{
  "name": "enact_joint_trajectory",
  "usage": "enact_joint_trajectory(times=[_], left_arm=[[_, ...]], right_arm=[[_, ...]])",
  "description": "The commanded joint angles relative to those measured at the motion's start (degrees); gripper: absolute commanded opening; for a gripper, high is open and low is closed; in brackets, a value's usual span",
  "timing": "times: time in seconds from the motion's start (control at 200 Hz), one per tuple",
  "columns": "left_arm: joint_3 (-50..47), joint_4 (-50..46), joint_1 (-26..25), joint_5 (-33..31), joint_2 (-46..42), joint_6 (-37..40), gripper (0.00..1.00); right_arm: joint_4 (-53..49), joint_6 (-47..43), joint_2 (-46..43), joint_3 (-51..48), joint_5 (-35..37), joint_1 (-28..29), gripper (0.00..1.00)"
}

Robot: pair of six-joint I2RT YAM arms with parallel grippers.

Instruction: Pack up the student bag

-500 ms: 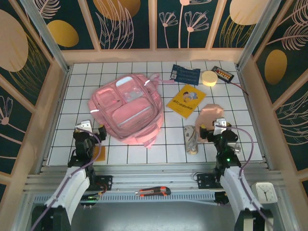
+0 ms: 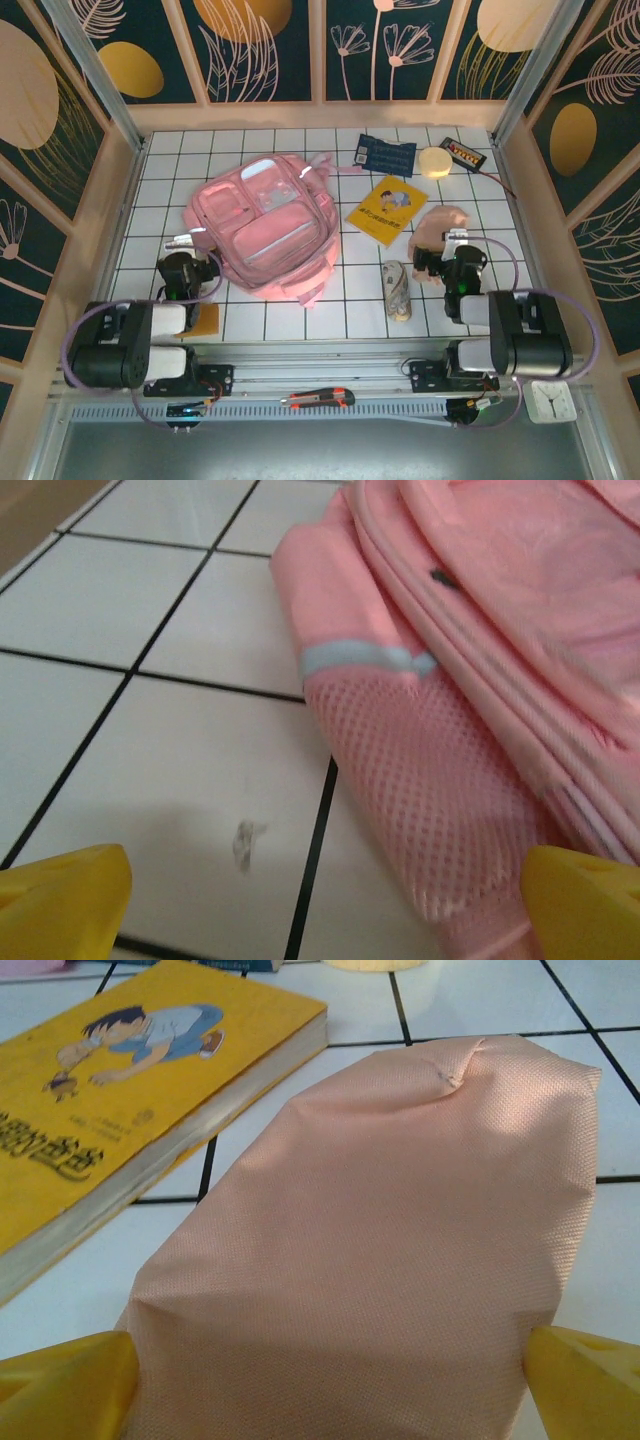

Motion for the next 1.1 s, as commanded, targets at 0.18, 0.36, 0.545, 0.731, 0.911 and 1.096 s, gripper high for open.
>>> enact_joint_trajectory(times=[0.18,0.36,0.545,0.731,0.911,1.096], left_arm=[[4.49,27.95,1.56,0.81,9.04,1.73,0.99],[4.39,28.04,1.57,0.81,9.02,1.71,0.99],[4.40,28.12,1.56,0.46,8.95,1.63,0.99],[6.27,18.09,1.56,-5.52,0.85,-0.03,0.99],[23.84,-21.34,1.61,-12.78,-4.33,-4.01,0.99],[35.89,-43.63,-0.60,3.19,-7.46,-5.31,0.99]], right_arm=[[26.37,5.74,10.47,4.38,-1.76,-2.05,0.99],[26.28,5.76,10.36,4.34,-1.79,-2.08,0.99],[26.29,5.69,10.22,4.36,-1.81,-2.12,0.99],[14.79,8.17,4.77,8.49,-0.09,-3.38,0.99],[-4.94,15.73,-3.76,15.82,-1.63,-6.23,0.99],[-45.00,25.67,-1.59,38.55,-8.71,-5.81,0.97]])
